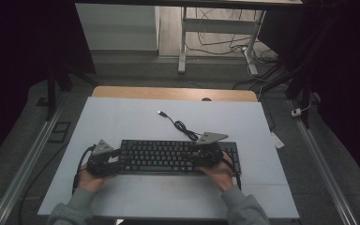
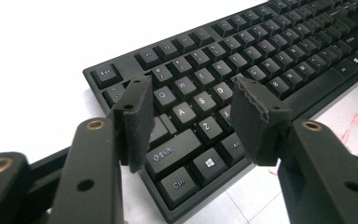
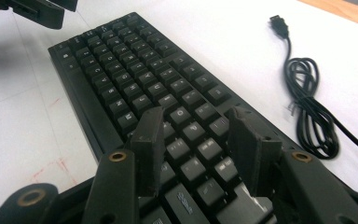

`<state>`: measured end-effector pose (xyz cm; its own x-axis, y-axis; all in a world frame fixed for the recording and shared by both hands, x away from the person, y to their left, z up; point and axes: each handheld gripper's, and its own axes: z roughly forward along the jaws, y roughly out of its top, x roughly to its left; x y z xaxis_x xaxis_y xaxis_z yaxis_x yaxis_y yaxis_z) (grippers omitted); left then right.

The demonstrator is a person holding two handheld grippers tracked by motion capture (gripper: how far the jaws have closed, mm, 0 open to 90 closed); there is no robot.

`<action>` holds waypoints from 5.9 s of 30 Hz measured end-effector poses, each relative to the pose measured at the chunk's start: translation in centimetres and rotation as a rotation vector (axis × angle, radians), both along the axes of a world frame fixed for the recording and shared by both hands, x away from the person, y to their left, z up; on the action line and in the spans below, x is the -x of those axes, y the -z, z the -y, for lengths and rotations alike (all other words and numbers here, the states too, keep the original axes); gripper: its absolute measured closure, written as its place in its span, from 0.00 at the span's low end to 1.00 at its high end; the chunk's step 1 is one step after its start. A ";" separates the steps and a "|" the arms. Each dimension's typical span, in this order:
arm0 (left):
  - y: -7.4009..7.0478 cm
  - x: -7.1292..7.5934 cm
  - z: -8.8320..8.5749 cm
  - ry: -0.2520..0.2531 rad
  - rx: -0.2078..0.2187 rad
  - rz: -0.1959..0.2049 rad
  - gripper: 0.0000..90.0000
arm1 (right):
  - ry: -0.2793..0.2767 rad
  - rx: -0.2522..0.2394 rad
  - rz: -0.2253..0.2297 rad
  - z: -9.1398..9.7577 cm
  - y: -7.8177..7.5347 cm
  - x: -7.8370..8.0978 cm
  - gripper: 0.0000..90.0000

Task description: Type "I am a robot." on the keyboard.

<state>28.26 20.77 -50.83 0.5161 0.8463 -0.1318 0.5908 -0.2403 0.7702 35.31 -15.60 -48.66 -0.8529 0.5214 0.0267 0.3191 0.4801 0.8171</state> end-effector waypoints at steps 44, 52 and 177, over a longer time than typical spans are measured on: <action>-1.2 -1.5 5.5 0.333 -0.070 -0.035 0.98 | 0.011 -0.024 0.004 1.5 0.0 0.5 0.61; -0.3 -1.5 7.1 0.370 -0.123 -0.055 0.99 | 0.013 -0.019 0.005 1.6 0.1 0.6 0.61; 0.6 -3.3 2.4 0.084 -0.184 -0.120 0.99 | 0.013 -0.007 0.010 2.5 0.4 1.1 0.59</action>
